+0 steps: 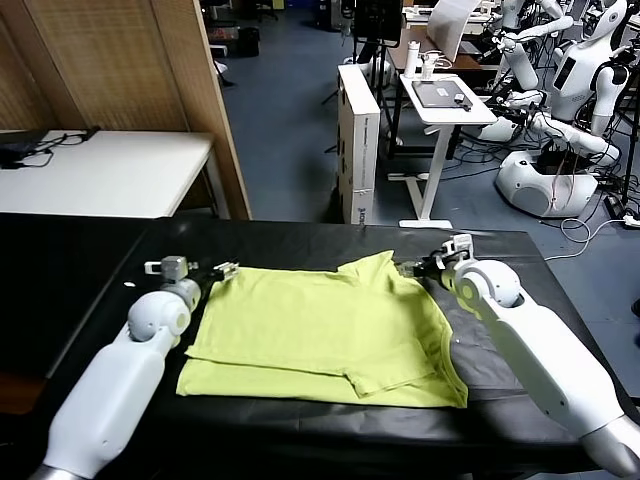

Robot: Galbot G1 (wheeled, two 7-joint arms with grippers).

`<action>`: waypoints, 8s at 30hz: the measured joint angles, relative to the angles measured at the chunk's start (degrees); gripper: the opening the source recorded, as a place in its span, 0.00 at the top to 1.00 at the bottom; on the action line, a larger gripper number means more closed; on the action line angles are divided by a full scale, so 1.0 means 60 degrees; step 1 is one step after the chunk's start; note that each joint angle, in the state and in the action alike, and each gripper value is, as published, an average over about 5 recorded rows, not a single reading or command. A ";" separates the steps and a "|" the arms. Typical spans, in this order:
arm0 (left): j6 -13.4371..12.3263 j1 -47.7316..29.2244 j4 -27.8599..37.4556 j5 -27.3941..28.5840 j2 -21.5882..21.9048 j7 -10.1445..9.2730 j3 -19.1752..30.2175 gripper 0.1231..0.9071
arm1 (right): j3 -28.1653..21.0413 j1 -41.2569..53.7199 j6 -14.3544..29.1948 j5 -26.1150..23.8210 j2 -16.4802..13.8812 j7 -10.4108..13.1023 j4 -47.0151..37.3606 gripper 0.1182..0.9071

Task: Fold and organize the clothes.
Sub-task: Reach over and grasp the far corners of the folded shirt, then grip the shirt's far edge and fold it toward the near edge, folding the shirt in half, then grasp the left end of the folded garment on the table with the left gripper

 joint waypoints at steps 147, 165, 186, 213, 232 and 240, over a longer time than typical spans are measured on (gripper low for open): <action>0.0208 0.5953 -0.5301 0.1552 -0.0305 -0.0334 -0.2843 0.00 | 0.3564 -0.6130 0.1446 0.0288 -0.1454 0.0574 0.4635 0.00; 0.0194 0.5265 -0.4771 0.0796 -0.0285 -0.0359 -0.2722 0.00 | 0.3419 -0.5707 0.1469 0.0052 -0.0786 0.0610 0.3752 0.00; 0.0175 0.5288 -0.4763 0.0531 -0.0422 -0.0345 -0.2750 0.91 | 0.3284 -0.5632 0.1603 -0.0194 -0.0674 0.0492 0.3666 0.88; -0.0222 0.5119 -0.4585 0.1014 -0.0283 -0.0137 -0.2855 0.31 | 0.3718 -0.6177 0.2202 -0.0828 -0.0665 0.0514 0.3955 0.24; 0.2084 0.6730 -0.5254 -0.3667 0.1729 0.1433 -0.4965 0.00 | 0.6189 -0.8787 0.3419 -0.0625 -0.2077 -0.0253 0.6322 0.00; 0.2315 0.6748 -0.5365 -0.4174 0.1585 0.1651 -0.5065 0.00 | 0.6523 -0.9301 0.3355 -0.0690 -0.1979 -0.0170 0.6695 0.00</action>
